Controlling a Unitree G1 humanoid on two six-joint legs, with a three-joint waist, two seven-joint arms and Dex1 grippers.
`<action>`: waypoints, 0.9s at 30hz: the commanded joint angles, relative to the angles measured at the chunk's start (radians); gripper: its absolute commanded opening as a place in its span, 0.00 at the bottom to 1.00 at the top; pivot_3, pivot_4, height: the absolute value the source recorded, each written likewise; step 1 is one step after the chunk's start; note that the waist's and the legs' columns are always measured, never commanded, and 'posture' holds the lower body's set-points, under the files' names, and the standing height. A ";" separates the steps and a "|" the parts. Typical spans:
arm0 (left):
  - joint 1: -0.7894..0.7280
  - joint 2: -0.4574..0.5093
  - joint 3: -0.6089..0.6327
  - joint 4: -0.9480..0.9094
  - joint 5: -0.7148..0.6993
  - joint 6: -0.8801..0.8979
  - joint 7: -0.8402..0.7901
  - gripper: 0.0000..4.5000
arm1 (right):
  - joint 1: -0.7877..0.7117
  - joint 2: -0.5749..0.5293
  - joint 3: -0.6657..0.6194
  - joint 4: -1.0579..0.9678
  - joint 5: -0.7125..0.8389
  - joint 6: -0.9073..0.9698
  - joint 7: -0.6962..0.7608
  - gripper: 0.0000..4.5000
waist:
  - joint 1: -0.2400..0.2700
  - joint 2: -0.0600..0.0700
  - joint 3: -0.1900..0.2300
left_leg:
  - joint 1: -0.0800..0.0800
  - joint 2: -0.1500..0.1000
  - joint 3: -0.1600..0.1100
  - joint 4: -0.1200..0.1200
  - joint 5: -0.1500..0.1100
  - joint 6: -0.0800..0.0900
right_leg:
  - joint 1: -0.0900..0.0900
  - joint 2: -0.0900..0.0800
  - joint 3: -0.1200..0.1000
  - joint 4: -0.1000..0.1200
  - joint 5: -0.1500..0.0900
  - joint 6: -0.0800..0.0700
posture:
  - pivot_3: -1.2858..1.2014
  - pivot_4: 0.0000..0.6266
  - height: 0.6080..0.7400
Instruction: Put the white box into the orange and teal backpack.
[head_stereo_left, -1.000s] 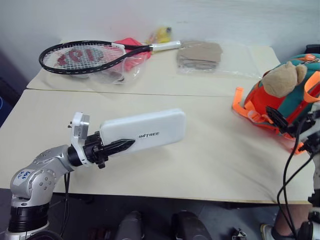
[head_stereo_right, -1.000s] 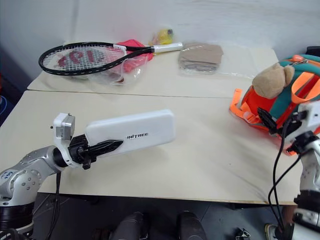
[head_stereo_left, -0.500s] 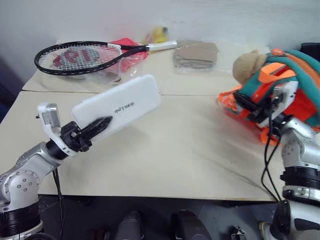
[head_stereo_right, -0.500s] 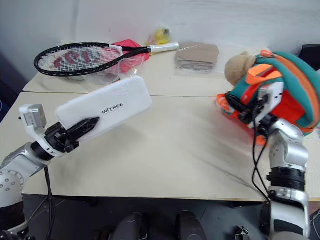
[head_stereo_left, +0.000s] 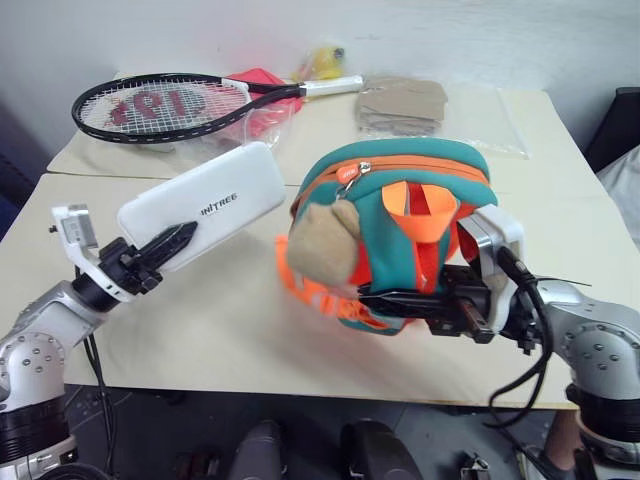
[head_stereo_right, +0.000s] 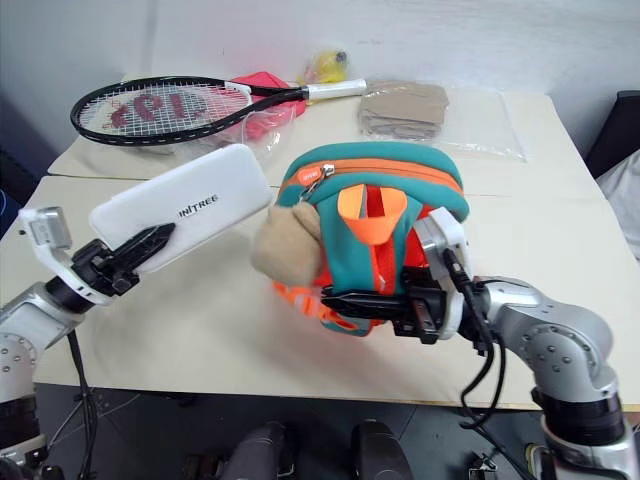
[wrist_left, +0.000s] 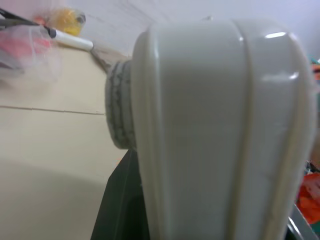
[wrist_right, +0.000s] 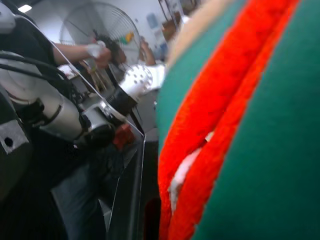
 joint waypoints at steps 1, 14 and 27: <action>0.018 0.057 0.122 -0.110 -0.160 0.048 -0.017 0.28 | -0.022 -0.004 -0.029 0.027 -0.016 -0.022 -0.020 0.01 | -0.006 -0.001 0.001 | 0.000 0.000 0.000 0.000 0.000 0.000 | 0.000 0.000 0.000 0.001 0.000 0.000 | 0.52 0.24 1.00; 0.100 0.157 0.122 -0.279 -0.255 0.072 -0.036 0.28 | -0.023 0.043 0.059 0.035 -0.121 -0.065 0.003 0.01 | 0.001 -0.001 0.001 | 0.000 -0.001 -0.002 0.001 0.000 0.000 | 0.000 0.000 -0.001 0.002 0.000 0.000 | 0.52 0.24 1.00; -0.368 0.234 -0.542 -0.100 0.340 -0.063 -0.259 0.28 | -0.034 0.002 0.073 0.047 -0.136 -0.035 0.053 0.01 | 0.025 -0.002 0.000 | -0.001 -0.001 -0.002 0.001 0.000 0.000 | 0.001 0.000 -0.002 0.001 0.000 0.000 | 0.52 0.24 1.00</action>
